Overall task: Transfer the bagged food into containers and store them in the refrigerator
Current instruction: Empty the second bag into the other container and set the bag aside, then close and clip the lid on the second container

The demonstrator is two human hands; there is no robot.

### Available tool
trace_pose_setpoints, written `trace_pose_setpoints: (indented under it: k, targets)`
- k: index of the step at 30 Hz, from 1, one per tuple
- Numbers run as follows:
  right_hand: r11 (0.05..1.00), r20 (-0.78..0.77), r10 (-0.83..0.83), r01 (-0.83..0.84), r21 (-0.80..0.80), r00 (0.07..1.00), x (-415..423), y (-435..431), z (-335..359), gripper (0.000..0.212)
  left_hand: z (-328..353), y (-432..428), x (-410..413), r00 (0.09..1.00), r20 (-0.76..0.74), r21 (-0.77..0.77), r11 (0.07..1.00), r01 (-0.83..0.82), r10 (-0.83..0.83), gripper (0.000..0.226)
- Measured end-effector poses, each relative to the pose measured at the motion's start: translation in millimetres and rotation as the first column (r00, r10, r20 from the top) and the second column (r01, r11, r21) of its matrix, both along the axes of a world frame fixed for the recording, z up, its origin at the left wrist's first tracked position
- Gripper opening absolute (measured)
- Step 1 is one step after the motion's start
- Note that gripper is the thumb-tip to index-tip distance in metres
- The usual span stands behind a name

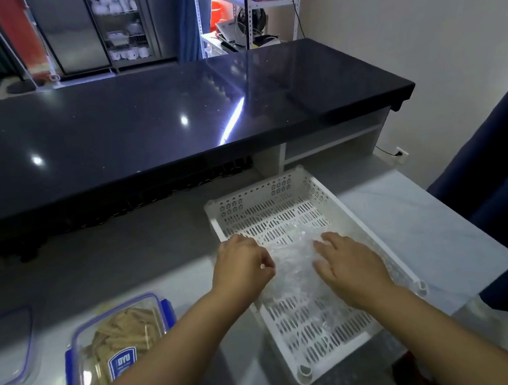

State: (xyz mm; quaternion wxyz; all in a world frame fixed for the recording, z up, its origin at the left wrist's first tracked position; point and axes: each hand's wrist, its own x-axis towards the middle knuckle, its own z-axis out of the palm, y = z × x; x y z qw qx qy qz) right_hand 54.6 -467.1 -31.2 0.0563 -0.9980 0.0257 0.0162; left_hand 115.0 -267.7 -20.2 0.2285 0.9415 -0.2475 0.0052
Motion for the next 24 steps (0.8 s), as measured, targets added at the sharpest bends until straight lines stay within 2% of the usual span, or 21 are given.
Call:
trace_pose_setpoints:
  k: [3,7,10,13,19,22,24]
  targets:
    - [0.978,-0.101,0.062,-0.080,-0.192,0.993,5,-1,-8,0.056,-4,0,3,0.998,0.059,0.092,0.996,-0.001,-0.005,0.010]
    - [0.982,-0.134,0.057,-0.079,-0.169,0.989,7,0,-12,0.059,-3,1,5,0.998,0.021,0.207,0.977,0.047,-0.053,0.016]
    - [0.992,-0.111,0.016,-0.030,-0.126,0.994,7,2,-6,0.071,8,7,6,0.999,-0.033,0.063,0.997,0.044,-0.042,0.018]
    - [0.997,-0.013,-0.050,0.050,-0.056,0.999,7,8,6,0.076,25,24,7,1.000,-0.023,-0.065,0.998,-0.021,0.019,0.016]
    - [0.997,0.148,-0.053,0.062,-0.051,0.987,12,41,39,0.069,53,78,2,0.984,-0.005,-0.197,0.965,-0.174,0.177,0.015]
    - [0.999,0.288,-0.029,0.039,-0.029,0.957,17,64,51,0.057,60,111,-3,0.973,-0.050,-0.235,0.945,-0.230,0.224,0.014]
    - [0.999,0.319,-0.027,0.034,-0.017,0.948,23,79,55,0.048,63,133,-6,0.963,-0.065,-0.258,0.928,-0.268,0.261,0.014]
